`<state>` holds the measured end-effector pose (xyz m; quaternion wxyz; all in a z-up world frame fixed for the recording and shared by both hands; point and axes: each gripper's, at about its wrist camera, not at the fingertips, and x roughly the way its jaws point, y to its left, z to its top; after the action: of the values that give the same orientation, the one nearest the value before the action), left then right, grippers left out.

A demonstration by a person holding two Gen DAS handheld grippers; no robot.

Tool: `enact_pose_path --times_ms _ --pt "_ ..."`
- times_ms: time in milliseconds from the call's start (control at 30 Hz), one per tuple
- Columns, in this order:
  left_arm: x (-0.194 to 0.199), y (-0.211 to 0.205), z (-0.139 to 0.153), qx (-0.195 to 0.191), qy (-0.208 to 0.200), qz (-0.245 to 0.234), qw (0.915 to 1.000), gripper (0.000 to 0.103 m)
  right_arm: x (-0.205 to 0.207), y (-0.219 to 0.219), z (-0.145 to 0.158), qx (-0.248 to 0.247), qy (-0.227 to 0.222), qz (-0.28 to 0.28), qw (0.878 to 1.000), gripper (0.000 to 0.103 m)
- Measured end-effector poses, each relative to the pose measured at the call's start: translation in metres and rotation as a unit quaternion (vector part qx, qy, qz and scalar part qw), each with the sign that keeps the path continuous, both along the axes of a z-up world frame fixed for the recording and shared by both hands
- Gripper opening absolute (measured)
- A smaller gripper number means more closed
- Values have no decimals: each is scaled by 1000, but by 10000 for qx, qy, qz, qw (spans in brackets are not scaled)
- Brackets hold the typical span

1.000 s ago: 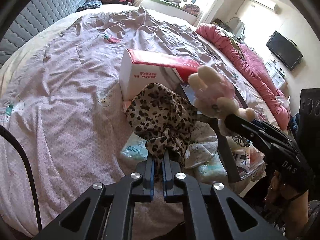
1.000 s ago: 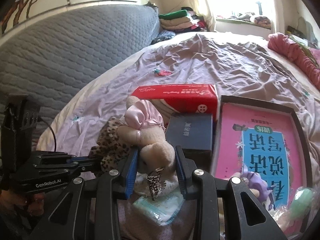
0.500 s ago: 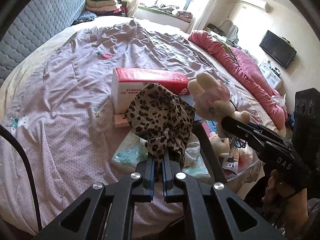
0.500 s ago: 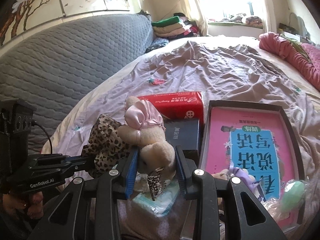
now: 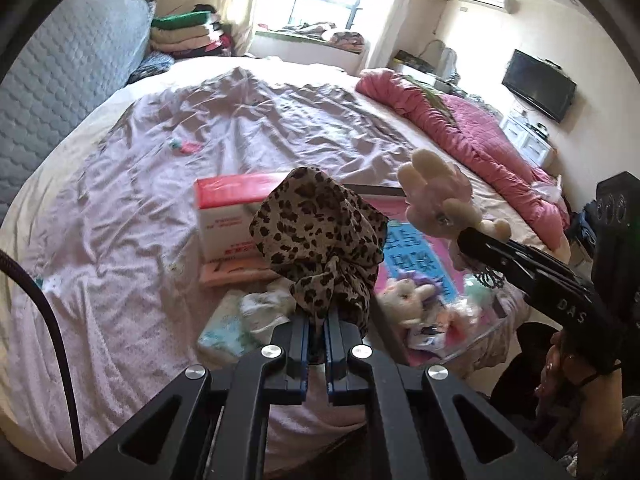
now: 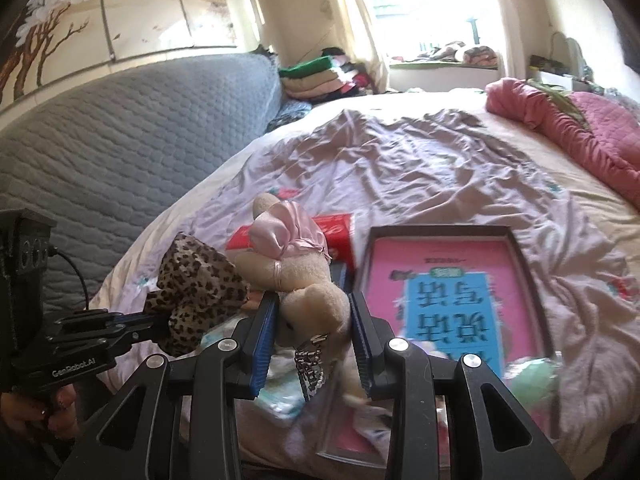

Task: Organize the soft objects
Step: 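Carry the leopard cloth with the left gripper over the tray while the right carries the bunny there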

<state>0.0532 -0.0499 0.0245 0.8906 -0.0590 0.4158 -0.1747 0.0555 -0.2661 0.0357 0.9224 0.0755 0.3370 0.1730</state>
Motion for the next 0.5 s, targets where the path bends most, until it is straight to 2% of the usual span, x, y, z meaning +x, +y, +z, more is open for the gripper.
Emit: enact_pose_path --times_ms 267,500 --pt "-8 -50 16 234 -194 -455 9985 6 -13 -38 16 145 -96 -324 9993 36" --pt "-5 -86 14 243 -105 -783 9966 6 -23 -66 23 127 -189 -662 9975 36"
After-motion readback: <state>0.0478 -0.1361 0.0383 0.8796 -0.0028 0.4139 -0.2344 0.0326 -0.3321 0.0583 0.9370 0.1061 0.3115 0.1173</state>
